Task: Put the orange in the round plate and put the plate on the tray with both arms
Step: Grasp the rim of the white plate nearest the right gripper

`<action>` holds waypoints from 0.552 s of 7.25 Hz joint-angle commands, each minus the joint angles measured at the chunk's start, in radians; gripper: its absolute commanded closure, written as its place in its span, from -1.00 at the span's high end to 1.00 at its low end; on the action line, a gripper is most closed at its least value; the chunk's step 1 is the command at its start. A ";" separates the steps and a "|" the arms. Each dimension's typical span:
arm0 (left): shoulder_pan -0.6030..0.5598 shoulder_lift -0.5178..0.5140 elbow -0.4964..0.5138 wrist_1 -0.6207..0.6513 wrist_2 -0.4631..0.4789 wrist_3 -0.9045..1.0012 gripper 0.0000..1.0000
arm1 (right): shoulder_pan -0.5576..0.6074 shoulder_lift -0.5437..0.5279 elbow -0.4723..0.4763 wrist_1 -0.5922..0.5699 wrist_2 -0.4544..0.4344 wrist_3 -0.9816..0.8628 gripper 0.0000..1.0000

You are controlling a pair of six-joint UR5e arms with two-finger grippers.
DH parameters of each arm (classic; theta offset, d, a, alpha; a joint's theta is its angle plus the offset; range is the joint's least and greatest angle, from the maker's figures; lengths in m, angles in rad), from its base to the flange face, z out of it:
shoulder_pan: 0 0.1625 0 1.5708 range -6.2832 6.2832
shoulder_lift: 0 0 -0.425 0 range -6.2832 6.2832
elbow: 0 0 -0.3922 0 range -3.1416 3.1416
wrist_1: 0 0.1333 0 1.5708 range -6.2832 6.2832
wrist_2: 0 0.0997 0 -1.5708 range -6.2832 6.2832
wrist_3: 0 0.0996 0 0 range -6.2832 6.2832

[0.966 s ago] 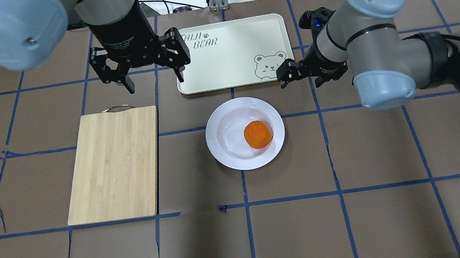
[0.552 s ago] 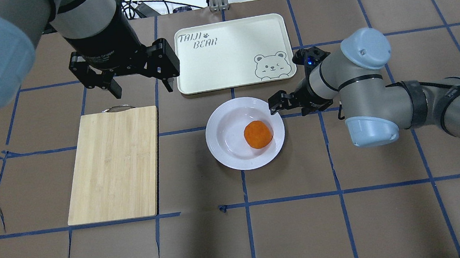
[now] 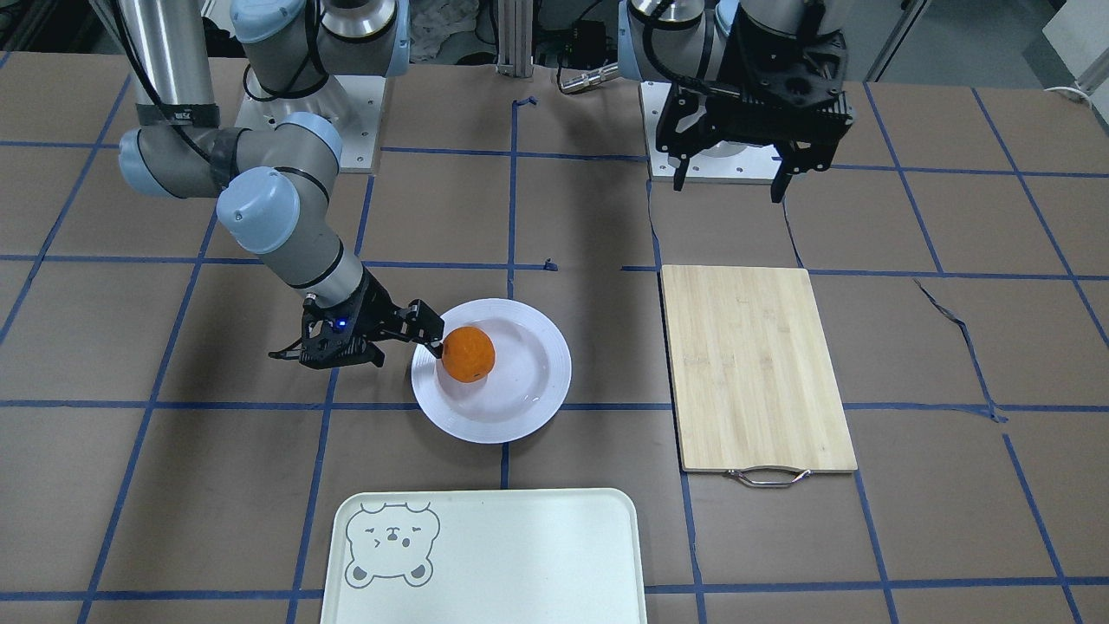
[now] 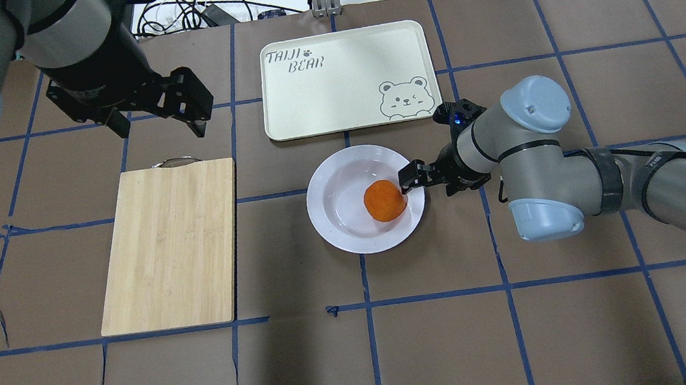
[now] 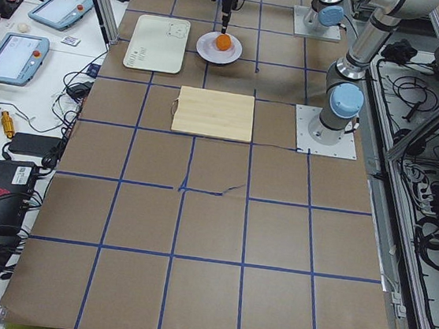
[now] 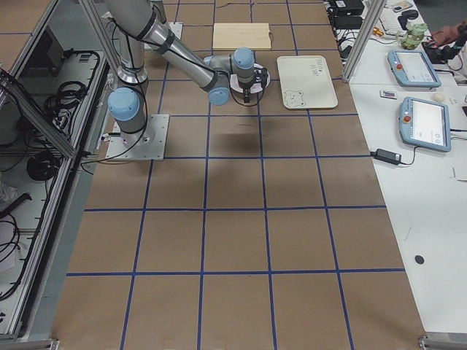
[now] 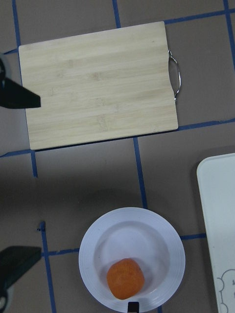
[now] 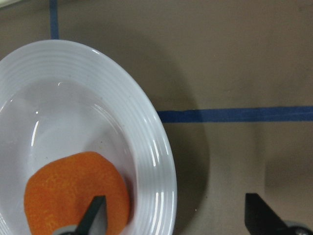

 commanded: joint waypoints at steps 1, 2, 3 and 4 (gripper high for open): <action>0.042 0.002 0.003 -0.001 -0.039 0.037 0.99 | 0.009 0.007 0.003 -0.002 0.003 0.005 0.91; 0.040 0.006 0.007 -0.028 -0.035 0.036 1.00 | 0.009 0.027 0.003 -0.029 0.041 0.018 0.91; 0.045 0.008 0.014 -0.043 -0.035 0.036 1.00 | 0.013 0.037 0.003 -0.060 0.056 0.059 0.93; 0.049 0.009 0.012 -0.045 -0.035 0.036 1.00 | 0.031 0.039 0.003 -0.061 0.050 0.093 0.93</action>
